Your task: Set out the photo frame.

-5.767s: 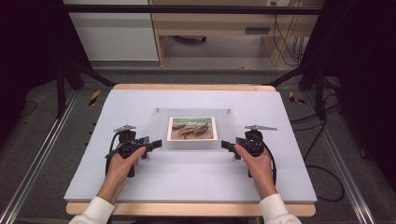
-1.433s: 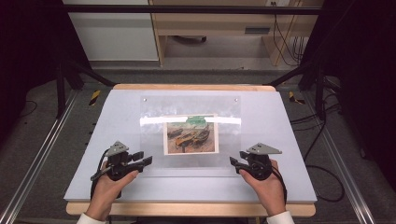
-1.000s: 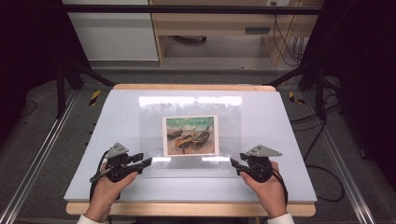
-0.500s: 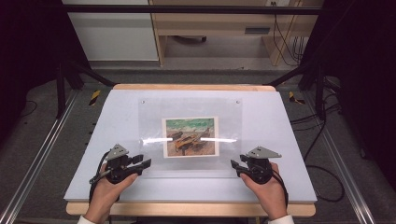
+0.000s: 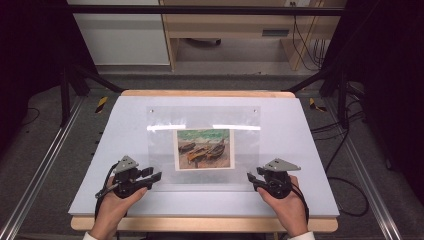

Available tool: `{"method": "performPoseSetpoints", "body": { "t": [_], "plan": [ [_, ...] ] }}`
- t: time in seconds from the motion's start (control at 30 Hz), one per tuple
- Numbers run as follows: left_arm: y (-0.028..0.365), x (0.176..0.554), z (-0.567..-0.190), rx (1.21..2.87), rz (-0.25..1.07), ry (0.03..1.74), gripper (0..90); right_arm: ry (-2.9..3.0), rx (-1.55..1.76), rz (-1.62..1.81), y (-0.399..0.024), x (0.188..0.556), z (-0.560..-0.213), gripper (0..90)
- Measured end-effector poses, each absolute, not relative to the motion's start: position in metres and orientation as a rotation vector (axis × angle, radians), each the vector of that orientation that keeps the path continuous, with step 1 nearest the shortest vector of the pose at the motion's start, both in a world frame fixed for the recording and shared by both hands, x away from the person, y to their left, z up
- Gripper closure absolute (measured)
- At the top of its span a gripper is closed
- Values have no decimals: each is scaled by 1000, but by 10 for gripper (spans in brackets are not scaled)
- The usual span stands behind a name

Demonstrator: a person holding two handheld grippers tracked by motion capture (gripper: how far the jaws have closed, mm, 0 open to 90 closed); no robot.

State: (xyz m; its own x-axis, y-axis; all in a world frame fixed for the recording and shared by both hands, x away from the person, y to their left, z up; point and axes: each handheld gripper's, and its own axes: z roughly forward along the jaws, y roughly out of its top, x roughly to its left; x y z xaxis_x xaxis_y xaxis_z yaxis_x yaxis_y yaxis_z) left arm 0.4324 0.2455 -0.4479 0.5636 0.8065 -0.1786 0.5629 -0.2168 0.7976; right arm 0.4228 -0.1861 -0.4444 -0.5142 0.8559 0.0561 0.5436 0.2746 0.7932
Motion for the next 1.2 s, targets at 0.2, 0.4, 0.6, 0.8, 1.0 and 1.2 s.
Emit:
{"method": "performPoseSetpoints", "body": {
  "t": [0.2, 0.4, 0.6, 0.8, 1.0, 1.2],
  "plan": [
    [245, 431, -449, 1917, 346, 1107, 571, 2175, 1263, 1107, -186, 421, -445, 580],
    [246, 430, -450, 1921, 339, 1104, 580, 2179, 1262, 1107, -187, 420, -446, 597],
    [246, 428, -450, 1923, 344, 1103, 582, 2177, 1266, 1105, -187, 418, -447, 605],
    [246, 428, -450, 1929, 341, 1098, 585, 2177, 1267, 1105, -188, 418, -447, 612],
    [247, 428, -451, 1933, 342, 1092, 588, 2178, 1270, 1103, -188, 418, -447, 616],
    [247, 426, -452, 1944, 337, 1086, 595, 2185, 1262, 1099, -188, 415, -448, 626]
  ]
}}
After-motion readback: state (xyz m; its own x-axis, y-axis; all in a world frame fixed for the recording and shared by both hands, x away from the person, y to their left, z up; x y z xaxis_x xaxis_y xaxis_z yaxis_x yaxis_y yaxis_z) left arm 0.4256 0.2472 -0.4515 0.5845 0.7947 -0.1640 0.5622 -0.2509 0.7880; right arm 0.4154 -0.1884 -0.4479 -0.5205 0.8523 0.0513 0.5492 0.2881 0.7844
